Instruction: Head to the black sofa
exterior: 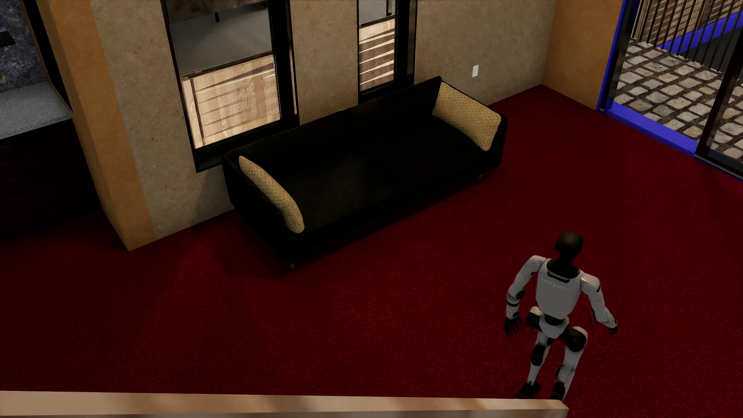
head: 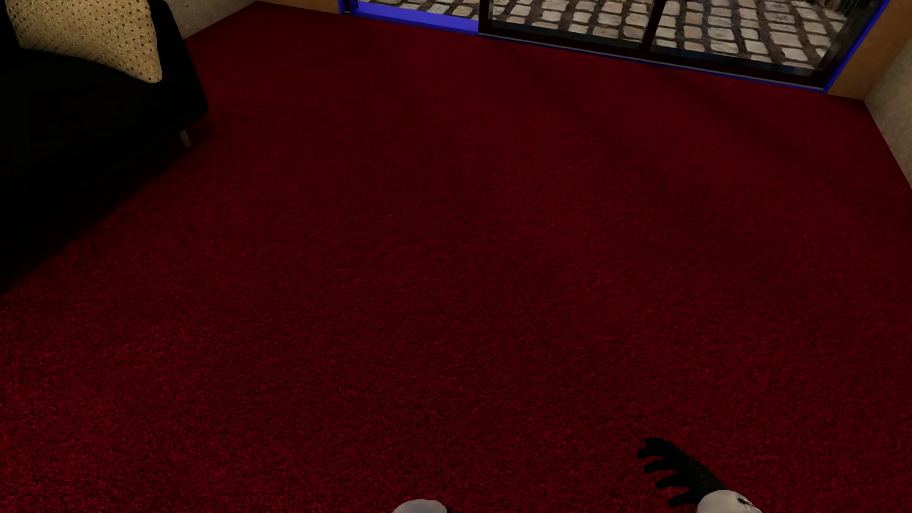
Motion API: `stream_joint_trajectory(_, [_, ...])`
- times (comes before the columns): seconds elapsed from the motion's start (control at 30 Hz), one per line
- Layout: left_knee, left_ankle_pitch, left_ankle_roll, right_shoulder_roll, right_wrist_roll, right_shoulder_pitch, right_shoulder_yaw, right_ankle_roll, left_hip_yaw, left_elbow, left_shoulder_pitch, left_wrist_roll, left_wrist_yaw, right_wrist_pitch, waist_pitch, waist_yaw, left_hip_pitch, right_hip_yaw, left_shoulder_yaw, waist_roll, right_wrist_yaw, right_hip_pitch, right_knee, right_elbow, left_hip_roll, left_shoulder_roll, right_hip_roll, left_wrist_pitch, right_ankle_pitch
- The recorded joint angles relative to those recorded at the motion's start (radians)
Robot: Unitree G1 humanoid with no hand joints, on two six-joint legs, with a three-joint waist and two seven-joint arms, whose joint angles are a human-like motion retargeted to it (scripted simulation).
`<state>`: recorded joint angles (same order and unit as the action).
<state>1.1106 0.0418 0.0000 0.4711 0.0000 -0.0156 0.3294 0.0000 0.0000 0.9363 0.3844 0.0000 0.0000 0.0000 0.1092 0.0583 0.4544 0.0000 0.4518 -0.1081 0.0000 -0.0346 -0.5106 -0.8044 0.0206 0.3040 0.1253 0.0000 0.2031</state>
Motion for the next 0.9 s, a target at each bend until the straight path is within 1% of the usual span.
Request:
stream_joint_trajectory(0.07, [-0.388, -0.078, 0.0, -0.005, 0.0, -0.037, -0.093, 0.0, 0.0, -0.029, 0.019, 0.0, 0.0, 0.0, -0.013, 0.085, 0.028, 0.0, -0.048, 0.023, 0.0, -0.085, 0.028, 0.071, 0.012, 0.009, -0.03, 0.0, 0.079])
stream_joint_trajectory(0.1, [-0.559, -0.058, 0.0, -0.01, 0.0, -0.056, -0.115, 0.0, 0.0, -0.026, 0.025, 0.0, 0.0, 0.0, -0.017, 0.117, 0.012, 0.0, -0.059, 0.028, 0.0, -0.131, 0.04, 0.105, 0.025, 0.008, -0.037, 0.0, 0.124])
stream_joint_trajectory(0.13, [-0.671, 0.035, 0.0, -0.014, 0.0, -0.074, -0.119, 0.0, 0.0, -0.008, 0.029, 0.0, 0.0, 0.0, -0.024, 0.144, -0.008, 0.0, -0.066, 0.03, 0.0, -0.175, 0.047, 0.137, 0.043, 0.001, -0.042, 0.0, 0.17])
stream_joint_trajectory(0.17, [-0.679, 0.148, 0.0, -0.019, 0.0, -0.091, -0.115, 0.0, 0.0, 0.02, 0.03, 0.0, 0.0, 0.0, -0.034, 0.164, -0.02, 0.0, -0.069, 0.031, 0.0, -0.212, 0.046, 0.168, 0.06, -0.011, -0.05, 0.0, 0.207])
stream_joint_trajectory(0.2, [-0.662, 0.191, 0.0, -0.026, 0.0, -0.1, -0.107, 0.0, 0.0, 0.055, 0.03, 0.0, 0.0, 0.0, -0.05, 0.178, -0.017, 0.0, -0.062, 0.036, 0.0, -0.237, 0.036, 0.196, 0.071, -0.025, -0.063, 0.0, 0.218])
stream_joint_trajectory(0.23, [-0.641, 0.151, 0.0, -0.034, 0.0, -0.095, -0.097, 0.0, 0.0, 0.093, 0.029, 0.0, 0.0, 0.0, -0.075, 0.186, 0.002, 0.0, -0.045, 0.047, 0.0, -0.248, 0.017, 0.223, 0.074, -0.04, -0.079, 0.0, 0.191])
stream_joint_trajectory(0.27, [-0.616, 0.028, 0.0, -0.046, 0.0, -0.07, -0.085, 0.0, 0.0, 0.13, 0.029, 0.0, 0.0, 0.0, -0.107, 0.182, 0.032, 0.0, -0.026, 0.068, 0.0, -0.246, -0.009, 0.246, 0.066, -0.051, -0.096, 0.0, 0.124])
stream_joint_trajectory(0.3, [-0.582, -0.107, 0.0, -0.066, 0.0, -0.027, -0.075, 0.0, 0.0, 0.164, 0.028, 0.0, 0.0, 0.0, -0.136, 0.161, 0.059, 0.0, 0.0, 0.099, 0.0, -0.243, -0.045, 0.253, 0.044, -0.055, -0.112, 0.0, 0.015])
stream_joint_trajectory(0.33, [-0.546, -0.18, 0.0, -0.091, 0.0, 0.028, -0.065, 0.0, 0.0, 0.191, 0.021, 0.0, 0.0, 0.0, -0.152, 0.126, 0.063, 0.0, 0.036, 0.134, 0.0, -0.244, -0.102, 0.231, 0.007, -0.049, -0.127, 0.0, -0.137])
stream_joint_trajectory(0.37, [-0.526, -0.181, 0.0, -0.113, 0.0, 0.084, -0.044, 0.0, 0.0, 0.199, 0.008, 0.0, 0.0, 0.0, -0.155, 0.093, 0.033, 0.0, 0.056, 0.163, 0.0, -0.224, -0.194, 0.184, -0.038, -0.035, -0.141, 0.0, -0.321])
stream_joint_trajectory(0.4, [-0.535, -0.136, 0.0, -0.127, 0.0, 0.127, 0.007, 0.0, 0.0, 0.184, -0.006, 0.0, 0.0, 0.0, -0.153, 0.07, -0.023, 0.0, 0.051, 0.188, 0.0, -0.164, -0.317, 0.12, -0.082, -0.02, -0.158, 0.0, -0.49])
stream_joint_trajectory(0.43, [-0.56, -0.072, 0.0, -0.131, 0.0, 0.152, 0.092, 0.0, 0.0, 0.153, -0.021, 0.0, 0.0, 0.0, -0.151, 0.055, -0.087, 0.0, 0.024, 0.21, 0.0, -0.069, -0.455, 0.049, -0.121, -0.006, -0.177, 0.0, -0.587])
stream_joint_trajectory(0.47, [-0.583, -0.011, 0.0, -0.131, 0.0, 0.166, 0.192, 0.0, 0.0, 0.113, -0.037, 0.0, 0.0, 0.0, -0.149, 0.033, -0.146, 0.0, -0.021, 0.223, 0.0, 0.039, -0.599, -0.022, -0.152, 0.003, -0.186, 0.0, -0.581])
stream_joint_trajectory(0.5, [-0.602, 0.035, 0.0, -0.132, 0.0, 0.179, 0.281, 0.0, 0.0, 0.066, -0.057, 0.0, 0.0, 0.0, -0.144, -0.006, -0.196, 0.0, -0.071, 0.226, 0.0, 0.143, -0.73, -0.088, -0.178, 0.011, -0.181, 0.0, -0.498])
stream_joint_trajectory(0.53, [-0.624, 0.071, 0.0, -0.136, 0.0, 0.2, 0.339, 0.0, 0.0, 0.013, -0.08, 0.0, 0.0, 0.0, -0.136, -0.058, -0.248, 0.0, -0.114, 0.223, 0.0, 0.233, -0.822, -0.147, -0.2, 0.019, -0.17, 0.0, -0.388])
stream_joint_trajectory(0.57, [-0.649, 0.106, 0.0, -0.141, 0.0, 0.228, 0.365, 0.0, 0.0, -0.047, -0.103, 0.0, 0.0, 0.0, -0.124, -0.114, -0.308, 0.0, -0.153, 0.216, 0.0, 0.307, -0.856, -0.202, -0.217, 0.026, -0.158, 0.0, -0.292])
stream_joint_trajectory(0.6, [-0.672, 0.141, 0.0, -0.143, 0.0, 0.262, 0.369, 0.0, 0.0, -0.111, -0.125, 0.0, 0.0, 0.0, -0.113, -0.168, -0.369, 0.0, -0.188, 0.205, 0.0, 0.367, -0.825, -0.246, -0.222, 0.03, -0.143, 0.0, -0.228])
stream_joint_trajectory(0.63, [-0.69, 0.171, 0.0, -0.14, 0.0, 0.3, 0.362, 0.0, 0.0, -0.172, -0.146, 0.0, 0.0, 0.0, -0.103, -0.221, -0.424, 0.0, -0.215, 0.191, 0.0, 0.41, -0.735, -0.272, -0.216, 0.031, -0.128, 0.0, -0.199])
stream_joint_trajectory(0.67, [-0.703, 0.193, 0.0, -0.134, 0.0, 0.34, 0.35, 0.0, 0.0, -0.227, -0.167, 0.0, 0.0, 0.0, -0.093, -0.274, -0.473, 0.0, -0.229, 0.174, 0.0, 0.434, -0.601, -0.278, -0.203, 0.029, -0.115, 0.0, -0.2])
stream_joint_trajectory(0.73, [-0.717, 0.228, 0.0, -0.119, 0.0, 0.408, 0.329, 0.0, 0.0, -0.314, -0.206, 0.0, 0.0, 0.0, -0.08, -0.353, -0.558, 0.0, -0.221, 0.148, 0.0, 0.438, -0.285, -0.253, -0.17, 0.028, -0.093, 0.0, -0.264])
stream_joint_trajectory(0.8, [-0.732, 0.269, 0.0, -0.112, 0.0, 0.441, 0.326, 0.0, 0.0, -0.385, -0.222, 0.0, 0.0, 0.0, -0.091, -0.379, -0.631, 0.0, -0.195, 0.146, 0.0, 0.44, -0.008, -0.222, -0.139, 0.033, -0.088, 0.0, -0.348])
stream_joint_trajectory(0.83, [-0.74, 0.289, 0.0, -0.111, 0.0, 0.444, 0.322, 0.0, 0.0, -0.414, -0.216, 0.0, 0.0, 0.0, -0.1, -0.377, -0.669, 0.0, -0.185, 0.154, 0.0, 0.444, 0.082, -0.212, -0.128, 0.037, -0.093, 0.0, -0.38])
stream_joint_trajectory(0.9, [-0.746, 0.319, 0.0, -0.109, 0.0, 0.428, 0.289, 0.0, 0.0, -0.434, -0.179, 0.0, 0.0, 0.0, -0.114, -0.366, -0.747, 0.0, -0.166, 0.177, 0.0, 0.457, 0.219, -0.2, -0.111, 0.045, -0.091, 0.0, 0.011])
